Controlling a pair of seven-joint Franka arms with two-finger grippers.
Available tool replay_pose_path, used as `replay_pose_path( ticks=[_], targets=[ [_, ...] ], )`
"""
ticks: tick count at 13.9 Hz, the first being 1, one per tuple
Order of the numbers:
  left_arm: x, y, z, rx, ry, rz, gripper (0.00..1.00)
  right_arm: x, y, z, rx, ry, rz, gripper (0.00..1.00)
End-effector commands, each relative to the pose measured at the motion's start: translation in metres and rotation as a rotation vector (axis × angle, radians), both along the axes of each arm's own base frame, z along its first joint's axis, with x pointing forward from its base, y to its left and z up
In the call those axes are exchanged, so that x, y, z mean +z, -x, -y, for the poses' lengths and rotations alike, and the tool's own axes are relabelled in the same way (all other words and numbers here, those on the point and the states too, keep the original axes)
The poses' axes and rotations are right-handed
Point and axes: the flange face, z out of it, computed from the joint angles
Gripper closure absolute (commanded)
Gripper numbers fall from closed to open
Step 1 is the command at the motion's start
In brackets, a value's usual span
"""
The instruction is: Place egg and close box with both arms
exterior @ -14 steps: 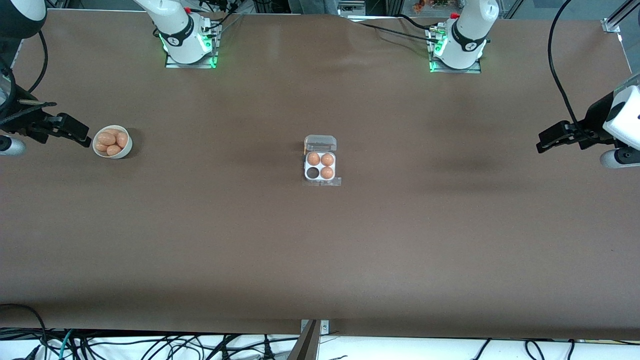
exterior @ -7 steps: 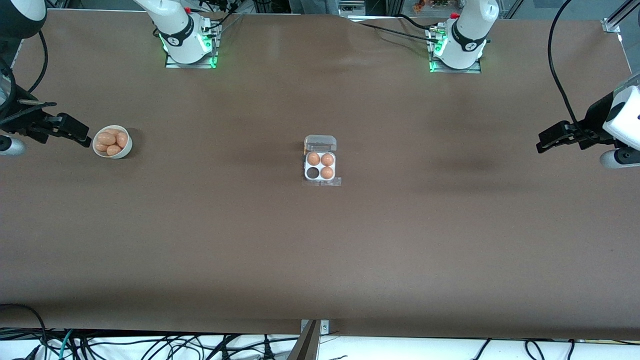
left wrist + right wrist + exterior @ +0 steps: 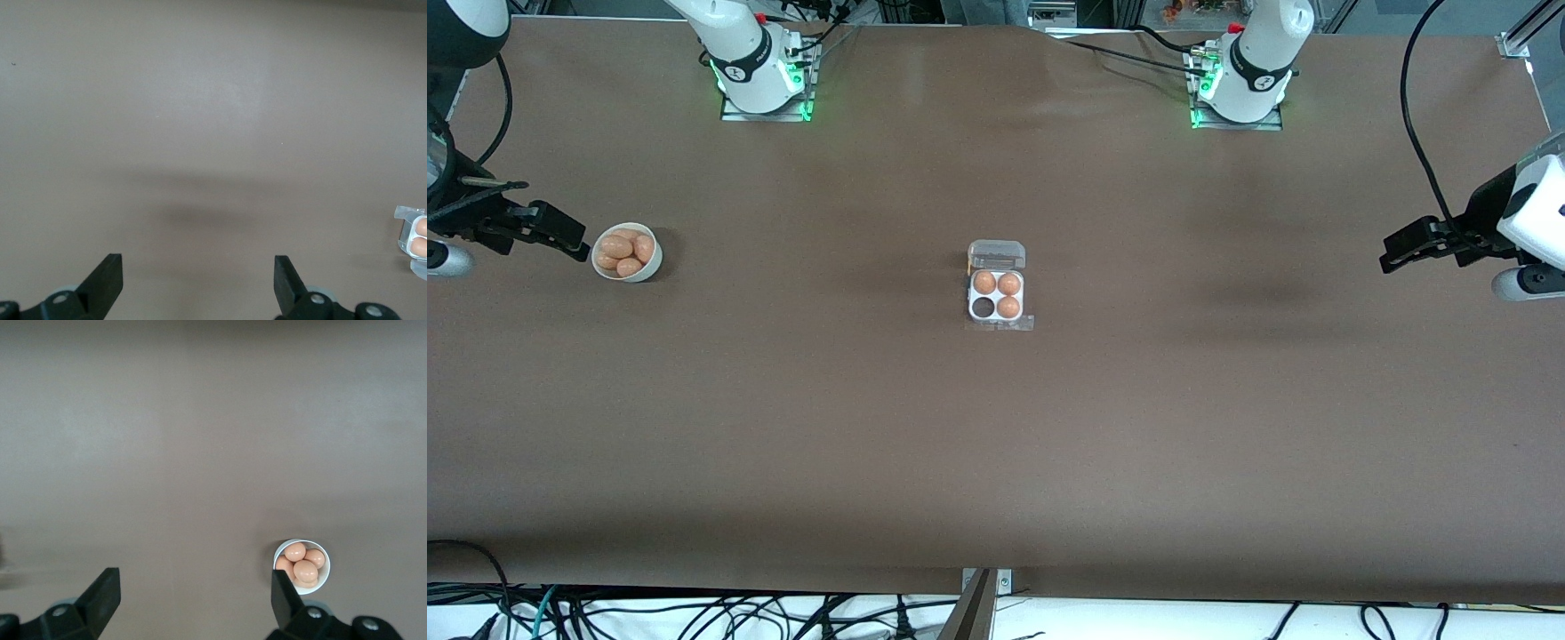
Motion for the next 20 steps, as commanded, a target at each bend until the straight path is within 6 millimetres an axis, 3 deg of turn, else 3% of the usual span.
replay_pose_path(
  ticks=[1,4,5,8,10,14,17,20],
  targets=[
    [0.003,0.001,-0.002,-0.017,-0.028,-0.005,0.00,0.001,0.003,-0.008,-0.002,-0.008,-0.008,0.00],
    [0.004,0.001,-0.002,-0.017,-0.028,-0.004,0.00,-0.043,-0.014,-0.013,0.032,-0.001,-0.087,0.00],
    [0.004,0.001,-0.002,-0.017,-0.028,-0.004,0.00,-0.058,-0.016,-0.004,0.018,0.000,-0.122,0.00],
    [0.003,0.001,-0.003,-0.015,-0.028,-0.005,0.00,-0.144,-0.026,0.048,-0.067,-0.005,-0.269,0.00],
    [0.004,0.001,-0.003,-0.015,-0.028,-0.004,0.00,-0.182,-0.008,0.076,-0.108,-0.006,-0.330,0.00],
    [0.004,0.001,-0.003,-0.015,-0.028,-0.004,0.00,-0.243,0.035,0.112,-0.095,-0.015,-0.313,0.00],
    [0.004,0.001,-0.004,-0.014,-0.028,-0.004,0.00,-0.280,0.080,0.129,-0.061,-0.017,-0.201,0.00],
    [0.003,0.001,-0.003,-0.015,-0.028,-0.005,0.00,-0.310,0.108,0.164,0.015,-0.011,-0.158,0.00]
  ],
)
